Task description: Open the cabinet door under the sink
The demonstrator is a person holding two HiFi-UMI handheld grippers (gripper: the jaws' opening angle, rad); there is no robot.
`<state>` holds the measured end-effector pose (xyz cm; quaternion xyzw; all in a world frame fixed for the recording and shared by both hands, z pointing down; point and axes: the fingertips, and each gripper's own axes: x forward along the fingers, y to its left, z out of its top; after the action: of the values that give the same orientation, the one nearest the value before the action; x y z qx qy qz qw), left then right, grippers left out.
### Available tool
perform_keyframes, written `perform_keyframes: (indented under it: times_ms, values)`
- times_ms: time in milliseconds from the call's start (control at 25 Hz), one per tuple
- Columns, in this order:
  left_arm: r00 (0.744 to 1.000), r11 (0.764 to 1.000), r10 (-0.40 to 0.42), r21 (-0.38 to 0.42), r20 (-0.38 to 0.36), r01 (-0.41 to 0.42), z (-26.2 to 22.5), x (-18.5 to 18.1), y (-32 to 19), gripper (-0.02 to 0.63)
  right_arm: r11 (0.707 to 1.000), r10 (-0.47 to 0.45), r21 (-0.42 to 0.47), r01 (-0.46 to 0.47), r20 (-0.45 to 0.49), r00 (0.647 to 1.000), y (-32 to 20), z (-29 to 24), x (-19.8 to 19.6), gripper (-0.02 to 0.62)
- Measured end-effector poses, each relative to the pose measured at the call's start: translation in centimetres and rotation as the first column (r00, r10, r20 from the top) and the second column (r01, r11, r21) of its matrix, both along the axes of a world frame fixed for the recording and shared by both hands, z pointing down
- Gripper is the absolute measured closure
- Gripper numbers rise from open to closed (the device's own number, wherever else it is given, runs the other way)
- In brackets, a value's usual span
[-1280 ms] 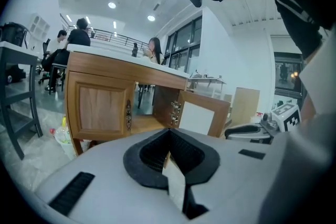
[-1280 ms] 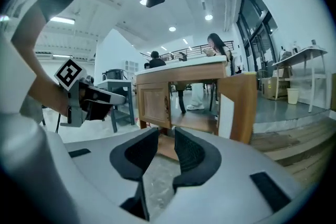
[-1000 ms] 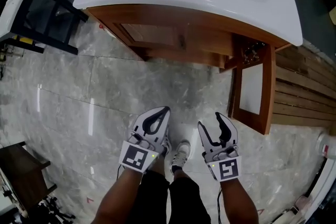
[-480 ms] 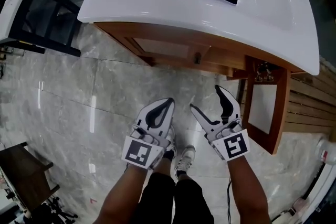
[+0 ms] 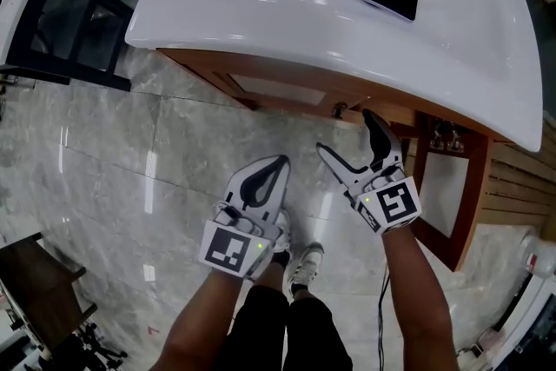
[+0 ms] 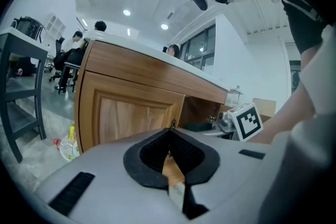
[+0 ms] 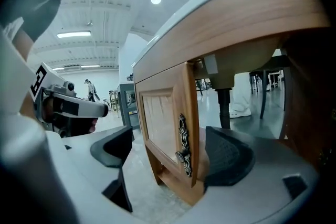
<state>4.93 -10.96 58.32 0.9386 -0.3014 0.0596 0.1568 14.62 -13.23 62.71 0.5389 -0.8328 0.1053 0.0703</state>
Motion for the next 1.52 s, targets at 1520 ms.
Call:
perform_keyframes:
  times_ms: [1520]
  values:
    - [0.995, 0.997, -0.071, -0.003, 0.072, 0.071, 2.8, -6.0, 2.5, 0.584, 0.975, -0.221, -0.011, 0.221, -0.129, 0.967, -3.0, 0.2, -5.0, 0.164]
